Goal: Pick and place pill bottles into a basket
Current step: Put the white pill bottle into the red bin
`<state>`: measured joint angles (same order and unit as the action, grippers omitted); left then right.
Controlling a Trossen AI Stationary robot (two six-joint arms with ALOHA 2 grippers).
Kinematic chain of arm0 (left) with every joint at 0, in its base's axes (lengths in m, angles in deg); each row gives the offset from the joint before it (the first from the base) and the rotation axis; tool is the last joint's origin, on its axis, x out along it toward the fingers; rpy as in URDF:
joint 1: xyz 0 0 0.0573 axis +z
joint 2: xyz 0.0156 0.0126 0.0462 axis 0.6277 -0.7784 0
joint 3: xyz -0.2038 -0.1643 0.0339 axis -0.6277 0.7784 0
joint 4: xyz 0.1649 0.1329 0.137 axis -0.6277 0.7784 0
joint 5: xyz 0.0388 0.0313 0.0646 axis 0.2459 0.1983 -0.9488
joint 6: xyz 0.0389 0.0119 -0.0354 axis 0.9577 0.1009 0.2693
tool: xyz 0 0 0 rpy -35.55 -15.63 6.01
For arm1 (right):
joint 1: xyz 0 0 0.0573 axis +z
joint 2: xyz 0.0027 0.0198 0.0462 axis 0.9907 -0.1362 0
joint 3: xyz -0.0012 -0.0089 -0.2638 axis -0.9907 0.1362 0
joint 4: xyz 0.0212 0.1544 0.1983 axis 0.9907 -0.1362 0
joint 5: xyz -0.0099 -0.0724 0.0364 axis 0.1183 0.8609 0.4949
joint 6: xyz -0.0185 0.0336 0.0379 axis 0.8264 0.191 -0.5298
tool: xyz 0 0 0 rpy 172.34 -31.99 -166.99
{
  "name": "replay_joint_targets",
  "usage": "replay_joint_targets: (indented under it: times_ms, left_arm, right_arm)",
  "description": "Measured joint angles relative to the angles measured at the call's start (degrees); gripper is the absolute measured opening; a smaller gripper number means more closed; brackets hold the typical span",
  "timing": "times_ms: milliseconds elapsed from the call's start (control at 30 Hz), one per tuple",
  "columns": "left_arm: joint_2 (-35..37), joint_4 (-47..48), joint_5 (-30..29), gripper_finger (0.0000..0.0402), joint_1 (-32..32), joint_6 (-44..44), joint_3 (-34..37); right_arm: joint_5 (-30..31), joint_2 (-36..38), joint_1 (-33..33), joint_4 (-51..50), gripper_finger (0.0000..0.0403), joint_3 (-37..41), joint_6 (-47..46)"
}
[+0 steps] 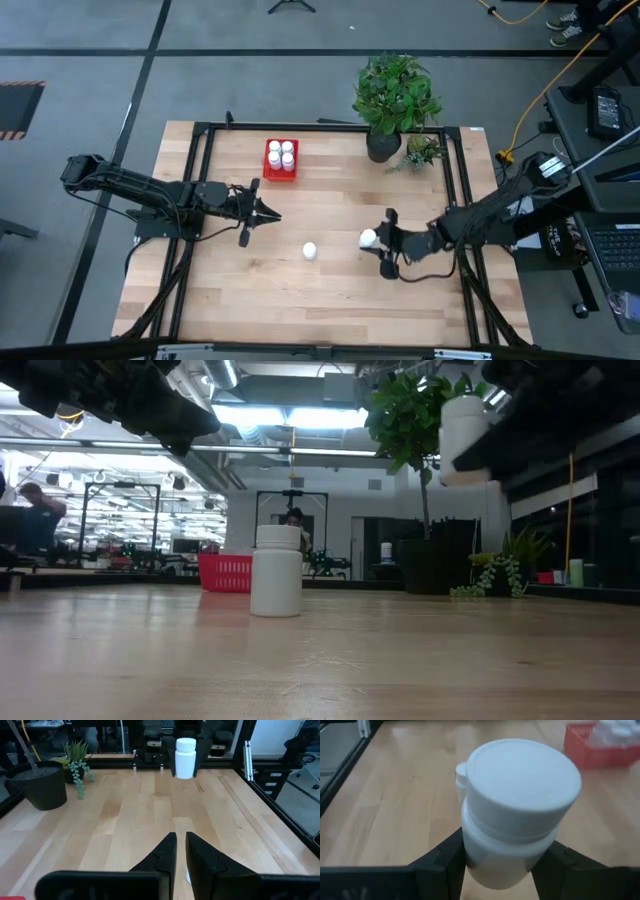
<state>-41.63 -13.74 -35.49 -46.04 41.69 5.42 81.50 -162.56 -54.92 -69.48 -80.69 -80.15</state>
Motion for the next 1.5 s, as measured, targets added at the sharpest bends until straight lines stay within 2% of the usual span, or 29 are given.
replay_joint_targets:
  times_ms: [167, 300, 500, 667, 800, 1033, 1200, 1333, 1500]
  left_arm:
    - [0.0, -0.07, -3.15, 0.0036, 0.01, 0.0, 0.0]
    - [0.0, -0.18, -6.68, 0.0038, 0.02, 0.0, 0.0]
    - [0.0, -0.48, -10.3, 0.004, 0.02, 0.08, 0.0]
    - [0.0, -0.48, -10.33, 0.0047, 0.02, 6.29, 0.0]
    - [0.0, -0.5, -10.31, 0.0081, 0.02, 6.16, 0.0]
    - [0.0, -0.5, -9.3, 0.0173, 0.02, 5.97, 0.0]
    - [0.0, -0.5, -9.3, 0.0229, 0.02, 5.99, 0.0]
    - [0.0, -0.27, -9.65, 0.0255, 0.02, 5.39, 0.0]
    - [0.0, -0.07, -8.34, 0.0262, 0.02, 1.26, 0.0]
  right_arm:
    - [-11.31, 0.85, -7.83, 4.84, 0.0171, 0.0, 10.97]
    - [-19.4, 0.46, -13.73, 8.04, 0.0171, 0.0, 14.19]
    - [-21.92, 0.44, -18.31, 10.42, 0.0171, 0.0, 17.04]
    - [-26.89, 0.42, -21.6, 13.09, 0.0171, 0.0, 18.62]
    - [-28.9, 0.42, -24.45, 12.81, 0.0171, 0.0, 19.85]
    - [-34.37, 0.4, -29.3, 12.93, 0.0171, 0.0, 20.41]
    - [-35.21, 0.39, -30.9, 12.93, 0.0171, 0.0, 21.11]
    - [-35.18, 0.35, -31.24, 12.94, 0.0171, 0.0, 21.69]
    - [-35.2, 0.35, -31.22, 12.86, 0.0171, 0.0, 21.91]
